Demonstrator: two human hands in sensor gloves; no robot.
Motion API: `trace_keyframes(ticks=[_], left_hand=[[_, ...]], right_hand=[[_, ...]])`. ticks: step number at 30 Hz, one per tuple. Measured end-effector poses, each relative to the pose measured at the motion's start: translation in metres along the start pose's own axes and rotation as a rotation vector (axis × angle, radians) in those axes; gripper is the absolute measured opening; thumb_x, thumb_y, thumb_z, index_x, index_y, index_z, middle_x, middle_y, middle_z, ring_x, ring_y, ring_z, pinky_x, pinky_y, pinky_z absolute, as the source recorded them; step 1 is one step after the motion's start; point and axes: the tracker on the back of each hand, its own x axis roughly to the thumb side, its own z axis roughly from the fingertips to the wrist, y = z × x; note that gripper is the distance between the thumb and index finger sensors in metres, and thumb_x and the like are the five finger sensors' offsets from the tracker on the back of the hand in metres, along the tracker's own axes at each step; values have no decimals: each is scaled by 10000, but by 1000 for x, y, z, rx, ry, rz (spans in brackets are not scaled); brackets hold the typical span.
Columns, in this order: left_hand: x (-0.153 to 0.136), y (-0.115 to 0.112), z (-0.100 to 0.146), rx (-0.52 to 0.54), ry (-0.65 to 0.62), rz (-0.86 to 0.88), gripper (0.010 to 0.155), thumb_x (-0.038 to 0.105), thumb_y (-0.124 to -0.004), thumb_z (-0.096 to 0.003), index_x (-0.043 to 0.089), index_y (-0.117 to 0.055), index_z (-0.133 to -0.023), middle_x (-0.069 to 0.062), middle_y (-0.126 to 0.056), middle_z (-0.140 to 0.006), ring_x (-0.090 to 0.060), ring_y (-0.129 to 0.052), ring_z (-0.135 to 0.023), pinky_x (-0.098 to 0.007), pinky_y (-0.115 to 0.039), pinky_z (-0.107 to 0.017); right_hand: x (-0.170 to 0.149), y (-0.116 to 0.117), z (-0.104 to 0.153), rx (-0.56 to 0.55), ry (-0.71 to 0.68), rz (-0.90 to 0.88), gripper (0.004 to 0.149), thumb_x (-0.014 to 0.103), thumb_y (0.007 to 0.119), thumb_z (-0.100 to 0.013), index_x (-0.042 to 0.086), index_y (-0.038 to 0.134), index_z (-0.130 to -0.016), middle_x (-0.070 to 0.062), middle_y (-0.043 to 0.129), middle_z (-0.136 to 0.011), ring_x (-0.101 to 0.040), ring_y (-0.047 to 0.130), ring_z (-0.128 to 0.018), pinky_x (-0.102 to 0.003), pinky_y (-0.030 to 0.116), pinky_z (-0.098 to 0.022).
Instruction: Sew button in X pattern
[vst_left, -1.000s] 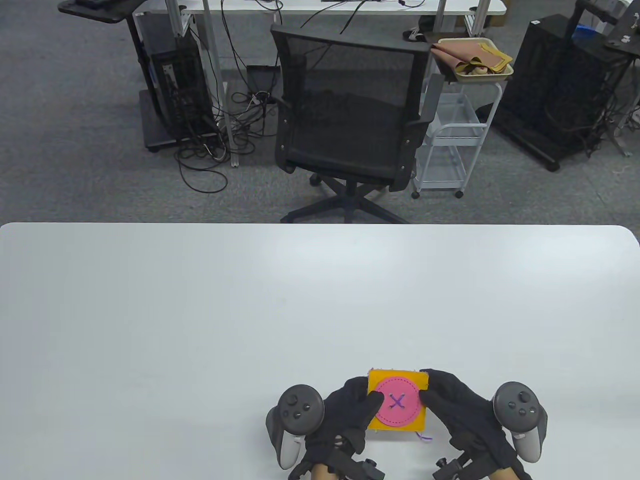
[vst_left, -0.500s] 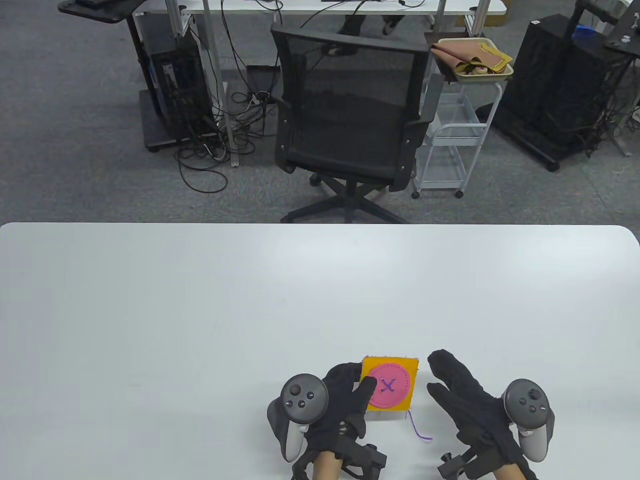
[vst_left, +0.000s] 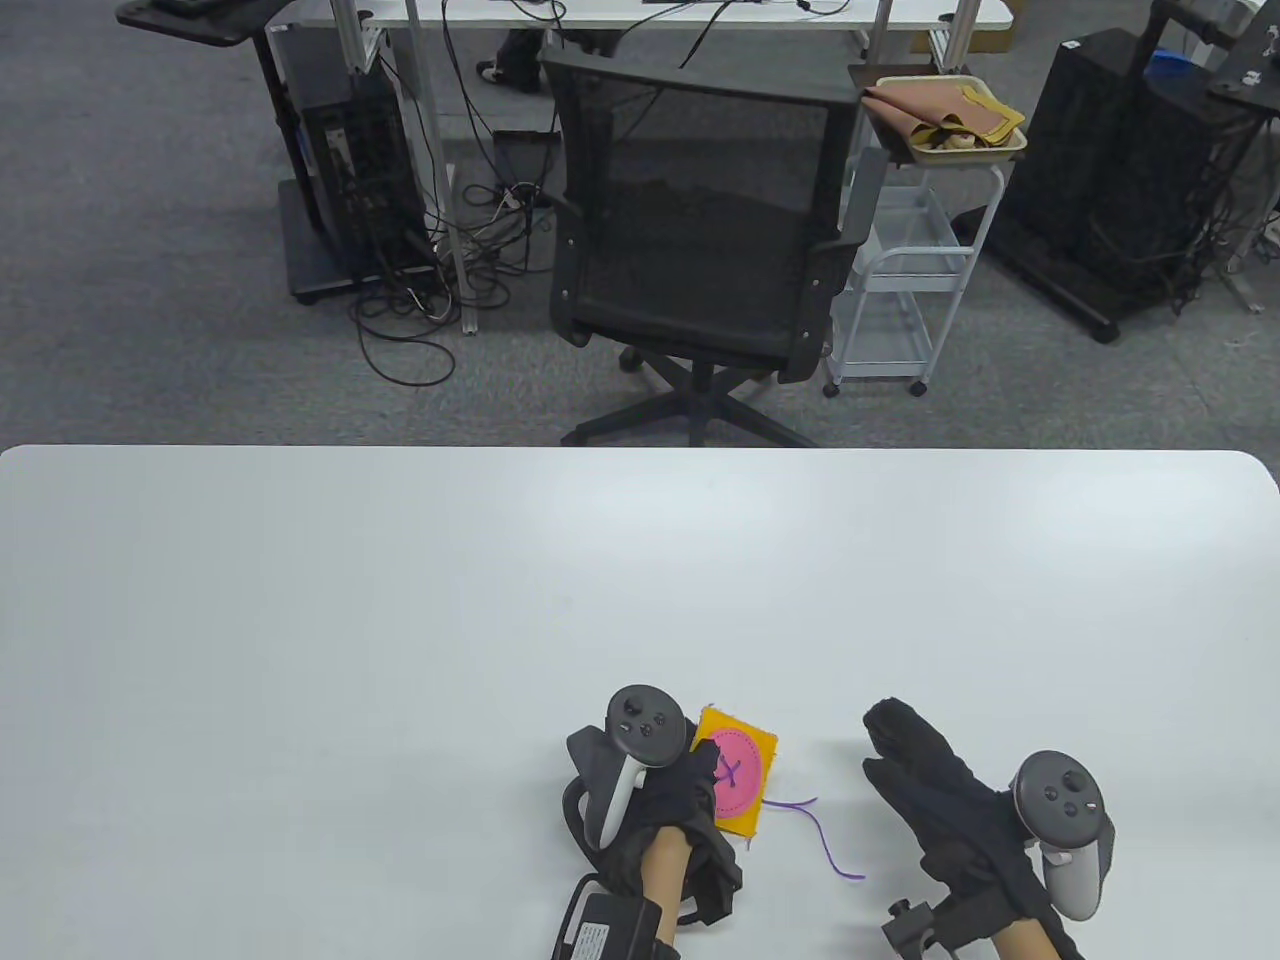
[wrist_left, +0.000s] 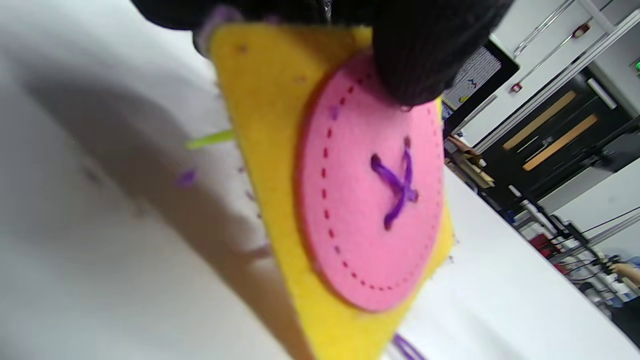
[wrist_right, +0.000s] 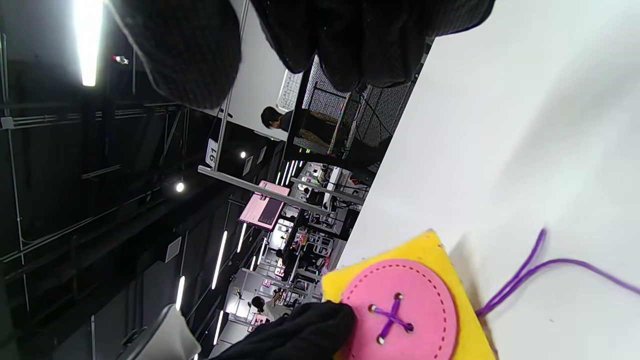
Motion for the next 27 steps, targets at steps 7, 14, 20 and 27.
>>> trace_keyframes(ticks=[7, 14, 20, 27], left_hand=[[-1, -9, -9, -39, 43, -169, 418, 303, -816, -489, 105, -817, -857, -230, -606, -1002, -512, -538, -912, -636, -470, -628], [2, -22, -14, -36, 37, -354, 431, 315, -829, -481, 120, -786, -863, -228, -558, -1023, -508, -491, -930, -635, -427, -646], [3, -23, -13, -15, 51, -396, 449, 331, -838, -475, 139, -762, -874, -230, -554, -1023, -508, -491, -926, -633, -428, -644], [3, -22, -12, -9, 71, -409, 481, 350, -846, -469, 133, -735, -884, -231, -546, -1022, -509, -490, -922, -632, -427, -641]], right_hand=[[1, 0, 1, -1, -6, 16, 689, 443, 729, -507, 174, 447, -1074, -149, 491, -1152, -379, 548, -1053, -552, 398, -804], [1, 0, 1, -3, 1, 13, 688, 443, 727, -509, 171, 447, -1075, -150, 491, -1152, -379, 546, -1053, -550, 394, -805], [1, 1, 1, -6, 6, 23, 688, 443, 727, -509, 171, 446, -1075, -152, 491, -1151, -381, 545, -1053, -555, 393, -803], [0, 2, 1, -5, 11, 37, 691, 444, 727, -509, 169, 443, -1076, -154, 486, -1153, -382, 540, -1053, -554, 389, -803]])
